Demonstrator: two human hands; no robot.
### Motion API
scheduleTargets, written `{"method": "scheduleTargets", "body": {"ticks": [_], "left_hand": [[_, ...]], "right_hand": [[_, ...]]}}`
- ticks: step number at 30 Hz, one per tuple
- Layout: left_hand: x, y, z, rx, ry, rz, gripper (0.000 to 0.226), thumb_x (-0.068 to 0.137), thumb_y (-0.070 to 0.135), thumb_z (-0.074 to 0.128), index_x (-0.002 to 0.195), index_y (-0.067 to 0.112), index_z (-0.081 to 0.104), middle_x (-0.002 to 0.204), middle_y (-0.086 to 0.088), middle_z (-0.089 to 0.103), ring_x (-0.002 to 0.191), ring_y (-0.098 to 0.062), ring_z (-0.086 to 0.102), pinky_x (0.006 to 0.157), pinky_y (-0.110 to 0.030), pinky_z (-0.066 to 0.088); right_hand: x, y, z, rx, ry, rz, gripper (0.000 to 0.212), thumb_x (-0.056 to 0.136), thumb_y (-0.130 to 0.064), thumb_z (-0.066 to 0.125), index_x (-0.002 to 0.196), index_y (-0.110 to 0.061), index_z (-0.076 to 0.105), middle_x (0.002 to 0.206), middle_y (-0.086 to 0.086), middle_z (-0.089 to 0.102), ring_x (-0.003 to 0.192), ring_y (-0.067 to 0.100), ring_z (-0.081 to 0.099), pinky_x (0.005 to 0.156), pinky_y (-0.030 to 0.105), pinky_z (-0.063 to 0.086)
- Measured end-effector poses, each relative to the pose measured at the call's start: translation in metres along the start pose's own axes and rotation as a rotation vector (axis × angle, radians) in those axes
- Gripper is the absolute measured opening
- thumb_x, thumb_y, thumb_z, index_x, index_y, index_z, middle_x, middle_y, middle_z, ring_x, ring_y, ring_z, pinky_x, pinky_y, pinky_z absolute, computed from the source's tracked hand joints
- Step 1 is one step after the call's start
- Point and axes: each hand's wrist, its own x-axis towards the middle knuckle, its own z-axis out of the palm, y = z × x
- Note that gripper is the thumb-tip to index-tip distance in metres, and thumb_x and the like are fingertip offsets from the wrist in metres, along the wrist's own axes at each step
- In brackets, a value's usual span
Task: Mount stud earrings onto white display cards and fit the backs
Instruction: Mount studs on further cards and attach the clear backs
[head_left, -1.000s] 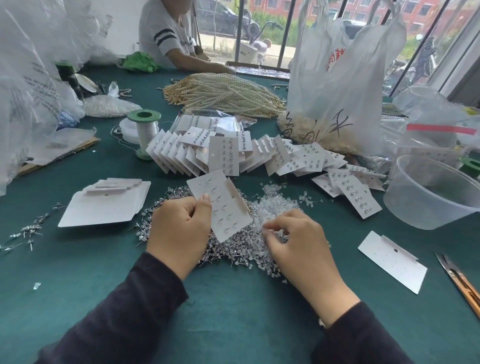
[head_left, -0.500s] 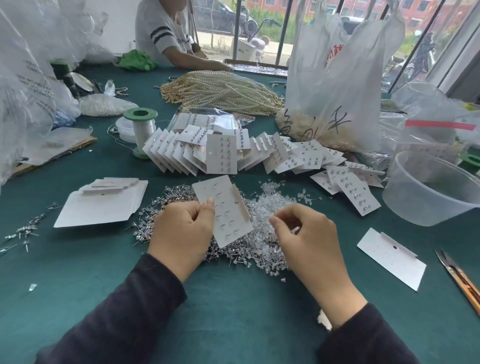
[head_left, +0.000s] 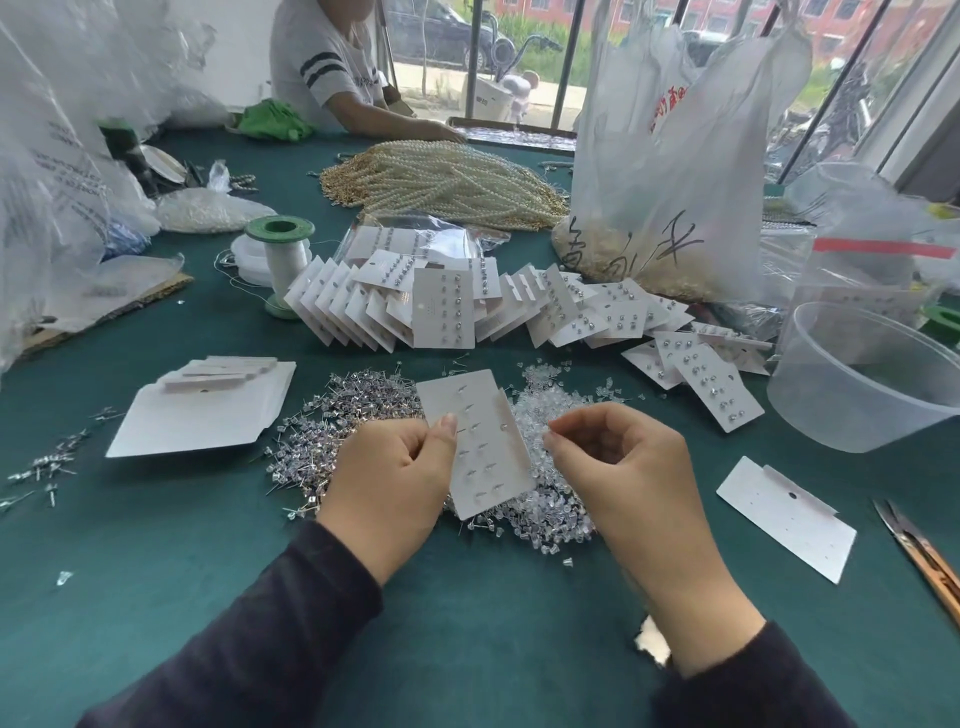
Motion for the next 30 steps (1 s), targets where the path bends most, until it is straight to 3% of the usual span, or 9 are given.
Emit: {"method": "scheduleTargets", "body": {"ticks": [5, 12, 17, 19, 25, 30], "left_hand": [[-0.006, 0.005, 0.006, 0.053, -0.009, 0.14, 0.06, 0.09, 0.034, 0.039, 0.049, -0.009, 0.043, 0.051, -0.032, 0.052, 0.044, -0.029, 0.044, 0.052, -0.041, 0.036], [-0.009, 0.005, 0.01, 0.1, 0.016, 0.239, 0.052, 0.082, 0.035, 0.036, 0.046, -0.001, 0.043, 0.043, -0.021, 0.05, 0.043, -0.032, 0.044, 0.052, -0.039, 0.035], [-0.009, 0.003, 0.009, 0.119, 0.026, 0.277, 0.043, 0.082, 0.033, 0.038, 0.043, 0.015, 0.033, 0.036, -0.001, 0.035, 0.037, -0.012, 0.03, 0.043, -0.024, 0.027], [-0.009, 0.004, 0.008, 0.132, 0.031, 0.28, 0.042, 0.082, 0.032, 0.039, 0.042, 0.021, 0.028, 0.036, 0.01, 0.027, 0.043, -0.013, 0.039, 0.042, -0.017, 0.026], [-0.009, 0.003, 0.01, 0.146, 0.036, 0.286, 0.041, 0.081, 0.032, 0.039, 0.043, 0.018, 0.033, 0.037, 0.01, 0.027, 0.035, -0.009, 0.027, 0.043, -0.019, 0.022], [-0.011, 0.003, 0.009, 0.139, 0.055, 0.322, 0.042, 0.082, 0.025, 0.043, 0.042, 0.027, 0.028, 0.035, 0.012, 0.025, 0.046, -0.008, 0.045, 0.042, -0.013, 0.025]], "right_hand": [[-0.013, -0.012, 0.014, 0.02, 0.028, -0.219, 0.016, 0.074, -0.007, 0.074, 0.07, -0.022, 0.071, 0.07, -0.005, 0.068, 0.065, 0.009, 0.062, 0.062, 0.018, 0.048], [-0.016, -0.01, 0.027, -0.071, 0.038, -0.287, 0.016, 0.077, -0.001, 0.07, 0.075, -0.016, 0.072, 0.077, -0.009, 0.062, 0.074, 0.008, 0.061, 0.066, 0.019, 0.048], [-0.017, -0.01, 0.029, -0.078, 0.01, -0.274, 0.017, 0.076, -0.002, 0.071, 0.073, -0.018, 0.072, 0.075, -0.011, 0.062, 0.073, 0.008, 0.06, 0.066, 0.017, 0.046], [-0.018, -0.01, 0.029, -0.057, 0.002, -0.265, 0.018, 0.076, -0.001, 0.071, 0.073, -0.018, 0.072, 0.074, -0.01, 0.063, 0.074, 0.009, 0.061, 0.065, 0.015, 0.045], [-0.018, -0.008, 0.03, -0.047, 0.002, -0.262, 0.017, 0.076, 0.0, 0.071, 0.072, -0.017, 0.071, 0.074, -0.01, 0.062, 0.074, 0.009, 0.06, 0.066, 0.015, 0.045], [-0.023, -0.005, 0.037, -0.102, 0.043, -0.293, 0.01, 0.075, -0.001, 0.07, 0.072, -0.01, 0.072, 0.073, -0.008, 0.062, 0.072, 0.009, 0.061, 0.067, 0.023, 0.049]]}}
